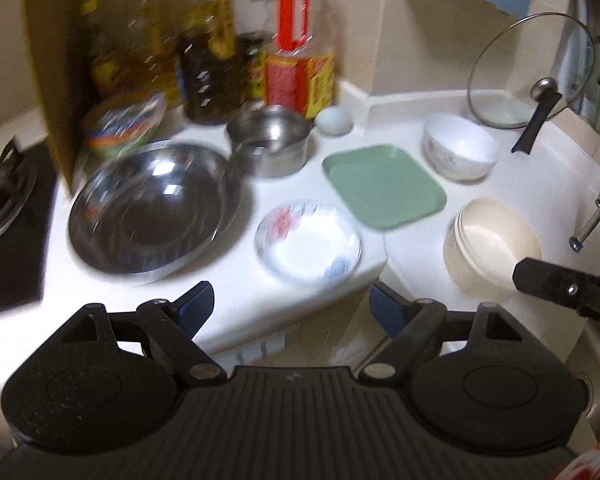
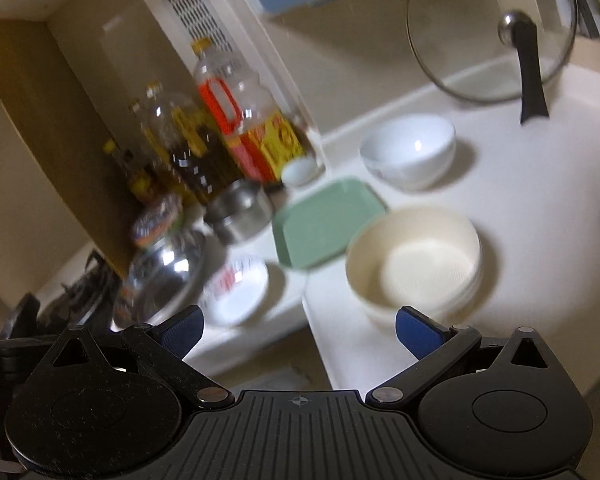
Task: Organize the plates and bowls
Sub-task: 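Move the right tool to the green square plate and lower its fingers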
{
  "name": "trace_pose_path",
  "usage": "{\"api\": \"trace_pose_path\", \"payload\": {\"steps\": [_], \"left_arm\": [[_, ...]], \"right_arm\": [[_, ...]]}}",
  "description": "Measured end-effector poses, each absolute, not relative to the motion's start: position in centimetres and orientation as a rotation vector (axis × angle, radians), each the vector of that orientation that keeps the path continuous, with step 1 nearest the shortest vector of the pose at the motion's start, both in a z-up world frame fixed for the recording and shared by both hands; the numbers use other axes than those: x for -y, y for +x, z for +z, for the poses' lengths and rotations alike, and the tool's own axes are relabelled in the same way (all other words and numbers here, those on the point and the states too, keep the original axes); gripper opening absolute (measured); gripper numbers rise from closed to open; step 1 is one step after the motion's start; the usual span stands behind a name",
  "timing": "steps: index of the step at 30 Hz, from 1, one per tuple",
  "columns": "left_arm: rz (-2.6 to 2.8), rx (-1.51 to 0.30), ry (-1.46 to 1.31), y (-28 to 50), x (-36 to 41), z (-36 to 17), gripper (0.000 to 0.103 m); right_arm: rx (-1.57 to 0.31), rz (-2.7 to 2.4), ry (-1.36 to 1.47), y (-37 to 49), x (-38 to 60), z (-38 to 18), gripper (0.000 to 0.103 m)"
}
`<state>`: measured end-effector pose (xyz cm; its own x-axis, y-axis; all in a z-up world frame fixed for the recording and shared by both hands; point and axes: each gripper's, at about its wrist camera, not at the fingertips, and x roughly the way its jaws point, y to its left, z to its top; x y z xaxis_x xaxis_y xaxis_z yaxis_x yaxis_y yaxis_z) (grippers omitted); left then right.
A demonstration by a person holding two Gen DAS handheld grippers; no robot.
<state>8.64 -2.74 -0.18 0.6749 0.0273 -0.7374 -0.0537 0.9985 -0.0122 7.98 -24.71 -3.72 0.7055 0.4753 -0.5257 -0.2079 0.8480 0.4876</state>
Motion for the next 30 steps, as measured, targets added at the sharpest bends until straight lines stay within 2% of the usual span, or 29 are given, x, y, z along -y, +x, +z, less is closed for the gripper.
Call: {"api": "trace_pose_path", "payload": {"steps": [1, 3, 8, 14, 16, 18, 22, 24, 30], "left_arm": [[0.032, -0.818, -0.021, 9.5, 2.8, -0.1, 0.083], [0.005, -0.807, -0.012, 11.4, 2.6, 0.0, 0.083], [-0.07, -0.777, -0.019, 16.2, 1.8, -0.2, 0.082], [-0.138, -0.809, -0.031, 21.3, 1.4, -1.9, 0.069], [-0.149, -0.824, -0.039, 22.7, 1.2, -2.6, 0.068], [-0.158, -0.845, -0.044, 24.1, 1.2, -3.3, 0.06], [-0.181, -0.902, -0.079, 26.3, 0.9, -4.7, 0.055], [-0.195, -0.921, -0.085, 27.0, 1.0, -5.3, 0.045], [-0.215, -0.97, -0.094, 28.8, 1.2, -6.7, 0.034]], "right_arm": [[-0.679, 0.384, 0.416, 8.4, 24.6, -3.5, 0.1], [-0.665, 0.362, 0.421, 9.6, 24.4, -3.1, 0.089], [-0.661, 0.3, 0.428, 13.3, 23.8, -3.2, 0.086], [-0.67, 0.239, 0.41, 17.9, 23.1, -4.1, 0.078], [-0.684, 0.219, 0.39, 19.1, 22.7, -4.3, 0.075], [-0.695, 0.206, 0.376, 20.5, 22.5, -4.6, 0.072], [-0.75, 0.167, 0.351, 23.0, 22.2, -5.6, 0.063], [-0.78, 0.152, 0.352, 24.1, 22.2, -6.2, 0.058], [-0.852, 0.088, 0.359, 26.7, 22.1, -7.4, 0.051]]}}
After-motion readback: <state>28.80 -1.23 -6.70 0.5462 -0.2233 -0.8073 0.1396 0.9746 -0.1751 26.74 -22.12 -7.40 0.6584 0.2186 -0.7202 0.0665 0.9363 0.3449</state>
